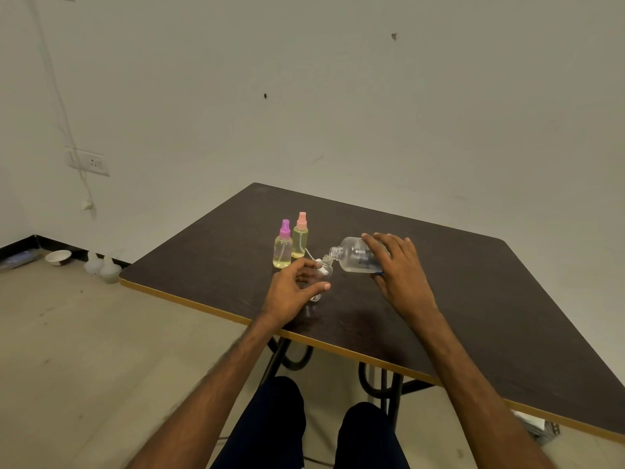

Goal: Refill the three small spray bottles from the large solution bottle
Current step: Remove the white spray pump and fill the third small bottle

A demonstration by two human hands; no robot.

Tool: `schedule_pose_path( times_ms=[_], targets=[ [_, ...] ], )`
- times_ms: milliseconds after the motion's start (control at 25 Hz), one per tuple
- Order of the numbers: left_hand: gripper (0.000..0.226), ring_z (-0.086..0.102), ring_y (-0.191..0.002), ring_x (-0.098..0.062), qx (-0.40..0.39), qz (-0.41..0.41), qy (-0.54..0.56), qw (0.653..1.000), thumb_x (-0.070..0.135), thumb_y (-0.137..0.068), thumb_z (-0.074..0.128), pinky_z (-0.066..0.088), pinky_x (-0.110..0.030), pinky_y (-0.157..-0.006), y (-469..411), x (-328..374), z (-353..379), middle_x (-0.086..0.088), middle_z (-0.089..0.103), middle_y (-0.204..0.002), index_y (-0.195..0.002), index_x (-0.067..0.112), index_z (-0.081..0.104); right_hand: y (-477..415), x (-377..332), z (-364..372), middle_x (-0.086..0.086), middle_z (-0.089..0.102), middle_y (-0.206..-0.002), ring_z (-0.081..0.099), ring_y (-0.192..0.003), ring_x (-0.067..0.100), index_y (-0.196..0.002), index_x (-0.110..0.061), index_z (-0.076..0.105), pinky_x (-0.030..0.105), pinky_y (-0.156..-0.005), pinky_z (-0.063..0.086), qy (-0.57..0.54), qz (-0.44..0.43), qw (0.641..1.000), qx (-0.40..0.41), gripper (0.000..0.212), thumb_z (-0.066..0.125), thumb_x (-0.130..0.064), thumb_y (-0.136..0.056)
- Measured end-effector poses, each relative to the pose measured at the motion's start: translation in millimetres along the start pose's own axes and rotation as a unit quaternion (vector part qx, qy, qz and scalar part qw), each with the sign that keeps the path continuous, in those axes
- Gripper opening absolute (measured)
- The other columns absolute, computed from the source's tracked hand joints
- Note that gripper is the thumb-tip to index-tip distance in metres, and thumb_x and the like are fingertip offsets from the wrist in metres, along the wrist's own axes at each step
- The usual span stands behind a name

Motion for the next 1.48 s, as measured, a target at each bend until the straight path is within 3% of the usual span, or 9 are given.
schedule_pose_path(
  times_ms=[320,880,1480],
  targets=[
    [0.042,0.068,-0.100,-0.001,-0.002,0.004,-0.007,1.000,0.027,-0.079,0.082,0.056,-0.020,-0.086,-1,0,0,0.007,0.073,-0.106,-0.116,0.019,0.065,-3,-1,-3,0.016,0.051,-0.138,0.047,-0.129,0.037,-0.144,-0.019,0.038,0.057,-0.111,0.028,0.013,-0.017,1.000,0.005,0.083,0.082,-0.010,-0.074],
    [0.041,0.066,-0.099,0.003,-0.003,0.009,-0.018,1.000,0.027,-0.079,0.082,0.054,-0.014,-0.083,0,1,1,0.010,0.072,-0.105,-0.115,0.022,0.064,-8,-2,-6,0.017,0.051,-0.139,0.045,-0.131,0.038,-0.144,-0.021,0.035,0.056,-0.113,0.024,0.031,-0.037,0.999,-0.006,0.087,0.084,-0.012,-0.073],
    [0.040,0.067,-0.101,-0.001,-0.005,0.004,-0.025,1.000,0.029,-0.079,0.082,0.056,-0.022,-0.088,-2,-2,1,0.009,0.072,-0.107,-0.115,0.025,0.064,-13,-4,-6,0.019,0.051,-0.139,0.046,-0.130,0.041,-0.143,-0.022,0.034,0.055,-0.112,0.021,0.047,-0.050,0.997,-0.018,0.095,0.088,-0.008,-0.066]
  ],
)
Point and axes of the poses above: each hand's wrist, its own y-axis away from the middle knuckle, its own z-axis out of the palm, x = y × z, the point moved 10 cm from there along -y, towards the middle knuckle
